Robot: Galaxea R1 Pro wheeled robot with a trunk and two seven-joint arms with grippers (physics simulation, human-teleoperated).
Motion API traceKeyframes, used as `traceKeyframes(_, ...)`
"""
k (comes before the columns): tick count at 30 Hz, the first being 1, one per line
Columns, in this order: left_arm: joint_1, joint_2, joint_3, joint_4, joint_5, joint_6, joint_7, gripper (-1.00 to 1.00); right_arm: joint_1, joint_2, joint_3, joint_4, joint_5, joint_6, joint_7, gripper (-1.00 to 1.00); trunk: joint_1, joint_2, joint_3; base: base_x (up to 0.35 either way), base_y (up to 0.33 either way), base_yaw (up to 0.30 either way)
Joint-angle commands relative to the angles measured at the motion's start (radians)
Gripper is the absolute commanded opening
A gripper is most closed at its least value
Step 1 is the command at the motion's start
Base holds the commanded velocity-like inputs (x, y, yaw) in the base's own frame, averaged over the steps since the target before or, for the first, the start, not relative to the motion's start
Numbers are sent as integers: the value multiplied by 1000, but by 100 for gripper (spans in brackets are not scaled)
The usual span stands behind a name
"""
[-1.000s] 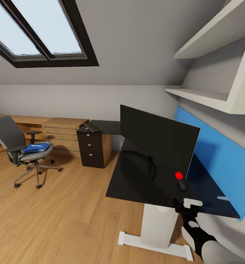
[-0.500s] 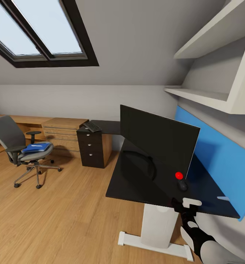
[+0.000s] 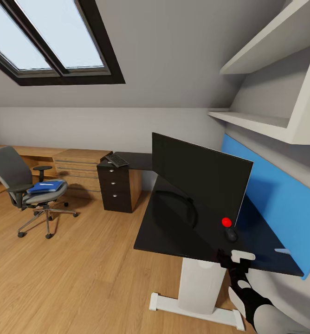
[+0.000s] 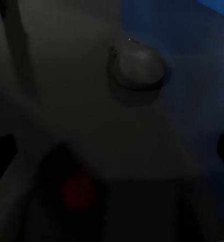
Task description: In the bedroom, organize the workspace by keeping the computer under the desk, ensuring the monitor is on the desk, placing the keyboard on the desk next to the monitor, placing the mouse on the desk next to the keyboard, moving the folder from the swivel chair onto the desk next to the mouse, stacking the notebook on top of the folder with the pen on top of the notebook, and positioning the swivel chair next to the desk.
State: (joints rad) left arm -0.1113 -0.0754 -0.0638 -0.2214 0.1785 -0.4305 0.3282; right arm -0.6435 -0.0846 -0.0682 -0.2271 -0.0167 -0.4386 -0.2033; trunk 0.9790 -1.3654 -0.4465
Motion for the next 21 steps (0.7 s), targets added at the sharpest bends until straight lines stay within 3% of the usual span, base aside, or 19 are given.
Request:
traceKeyframes(1,-1,0,-8,0,9,-4,4,100,-1,0,-4,1,-2,-5,2,100,0,-1,-1,0,0,0)
traceKeyframes(21,-1,-1,-8,0,9,-4,2,100,-1,0,-4,0,-2,-4,2,100,69,-127,-57,0,0,0)
